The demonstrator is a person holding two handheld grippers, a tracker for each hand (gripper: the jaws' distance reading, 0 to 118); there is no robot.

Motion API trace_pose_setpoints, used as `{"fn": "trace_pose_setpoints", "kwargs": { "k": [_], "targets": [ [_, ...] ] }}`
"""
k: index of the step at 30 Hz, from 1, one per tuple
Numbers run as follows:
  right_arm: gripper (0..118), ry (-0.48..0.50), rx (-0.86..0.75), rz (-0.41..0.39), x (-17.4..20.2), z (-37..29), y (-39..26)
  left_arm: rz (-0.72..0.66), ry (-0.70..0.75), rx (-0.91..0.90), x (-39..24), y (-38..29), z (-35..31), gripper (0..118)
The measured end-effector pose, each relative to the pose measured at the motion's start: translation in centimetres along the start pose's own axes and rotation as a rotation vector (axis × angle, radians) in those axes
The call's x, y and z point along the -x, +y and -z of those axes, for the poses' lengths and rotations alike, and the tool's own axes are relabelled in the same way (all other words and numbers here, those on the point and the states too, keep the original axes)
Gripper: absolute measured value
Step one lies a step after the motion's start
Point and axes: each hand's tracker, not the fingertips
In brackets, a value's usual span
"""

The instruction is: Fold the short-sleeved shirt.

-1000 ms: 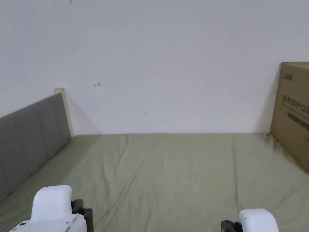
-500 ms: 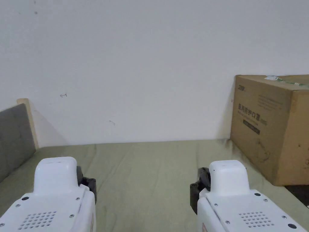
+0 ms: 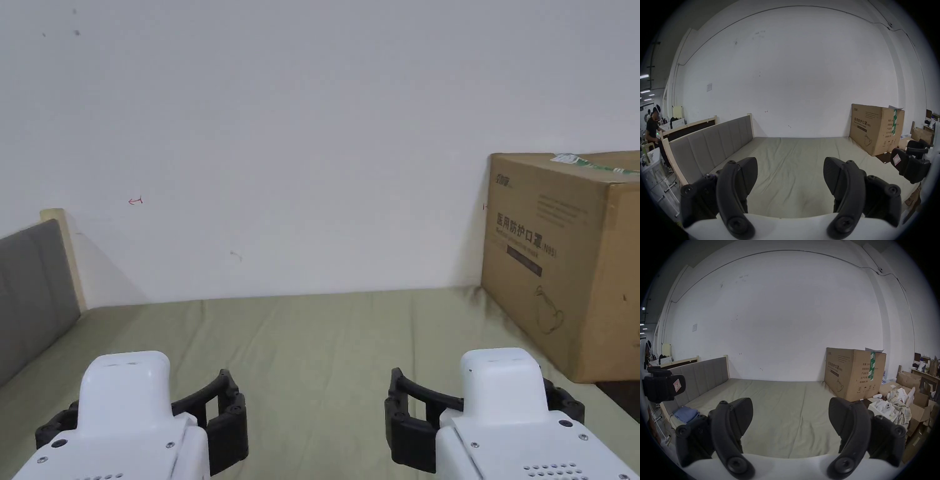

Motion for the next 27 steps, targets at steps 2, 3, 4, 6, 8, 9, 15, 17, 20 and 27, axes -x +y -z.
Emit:
{"fn": "trace_pose_setpoints", "kwargs": {
  "k": [2, 3, 4, 6, 8, 9, 15, 17, 20, 27],
  "targets": [
    [104, 0.001, -0.005, 0.024, -0.3, 0.1, 0.1, 0.035, -0.006, -0.002, -0.6, 0.1, -0.3, 93],
    [109, 0.001, -0.008, 0.034, -0.4, 0.1, 0.2, 0.056, -0.024, -0.012, -0.7, 0.2, -0.5, 93],
    [113, -0.004, -0.019, 0.048, -0.6, 0.1, 0.1, 0.053, -0.034, -0.014, -0.8, 0.2, -0.6, 93],
    [118, -0.012, -0.034, 0.062, -0.8, 0.1, 0.2, 0.079, -0.082, -0.03, -0.9, 0.1, -0.8, 93],
    [118, -0.011, -0.042, 0.07, -1.0, 0.0, 0.3, 0.083, -0.091, -0.027, -1.1, 0.0, -0.8, 93],
    [118, -0.008, -0.041, 0.071, -1.1, 0.0, 0.4, 0.079, -0.096, -0.026, -1.1, 0.0, -0.8, 93],
    [118, 0.002, -0.024, 0.069, -0.2, -0.4, 0.8, 0.024, -0.157, 0.039, -1.2, 0.1, -0.7, 93],
    [118, 0.004, -0.021, 0.063, -0.4, -0.2, 0.6, 0.051, -0.084, 0.056, -1.7, 0.2, -0.7, 93],
    [118, 0.006, -0.014, 0.059, -0.1, -0.3, 0.7, 0.071, -0.063, 0.058, -1.9, 0.3, -0.8, 93],
    [118, 0.01, 0.005, 0.051, -0.1, 0.0, 0.4, 0.003, -0.078, 0.059, -0.9, 0.7, -0.9, 93]
  ]
}}
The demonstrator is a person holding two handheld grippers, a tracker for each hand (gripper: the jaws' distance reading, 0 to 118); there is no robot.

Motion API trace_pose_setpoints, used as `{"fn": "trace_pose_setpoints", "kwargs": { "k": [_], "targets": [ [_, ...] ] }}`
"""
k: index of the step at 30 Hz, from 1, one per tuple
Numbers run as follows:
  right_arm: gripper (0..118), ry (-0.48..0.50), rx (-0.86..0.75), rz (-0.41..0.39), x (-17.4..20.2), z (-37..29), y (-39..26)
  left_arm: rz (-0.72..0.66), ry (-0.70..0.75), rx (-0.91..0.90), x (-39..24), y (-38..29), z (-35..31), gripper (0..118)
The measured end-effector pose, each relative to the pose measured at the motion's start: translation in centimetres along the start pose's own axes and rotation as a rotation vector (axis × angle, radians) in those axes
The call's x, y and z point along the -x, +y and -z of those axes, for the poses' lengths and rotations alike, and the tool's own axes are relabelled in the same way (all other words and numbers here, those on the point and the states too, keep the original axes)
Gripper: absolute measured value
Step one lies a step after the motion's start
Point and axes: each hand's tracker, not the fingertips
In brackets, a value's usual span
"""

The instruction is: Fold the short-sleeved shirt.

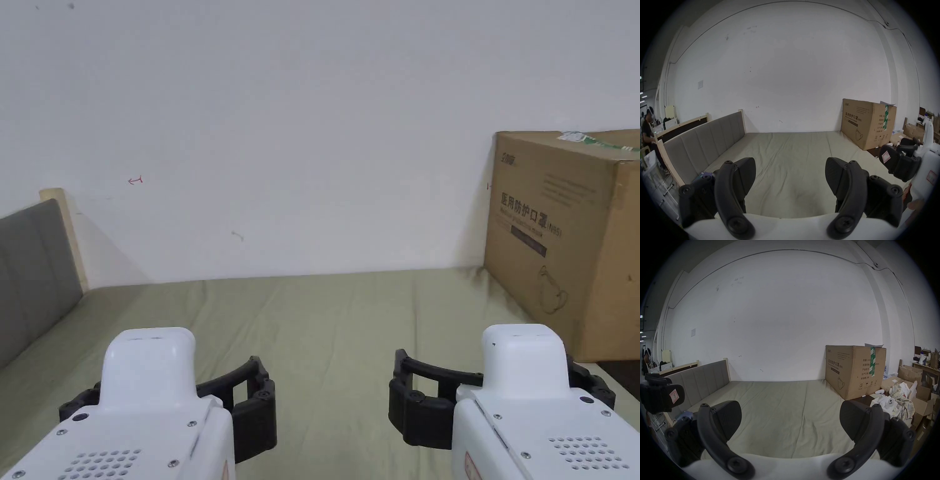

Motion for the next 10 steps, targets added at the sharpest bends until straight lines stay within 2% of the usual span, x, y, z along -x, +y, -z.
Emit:
{"fn": "trace_pose_setpoints", "kwargs": {
  "k": [10],
  "targets": [
    [118, 0.013, 0.016, -0.014, 0.69, 0.22, -0.09, 0.021, 0.067, -0.024, -0.17, -0.14, 0.08, 93]
  ]
}}
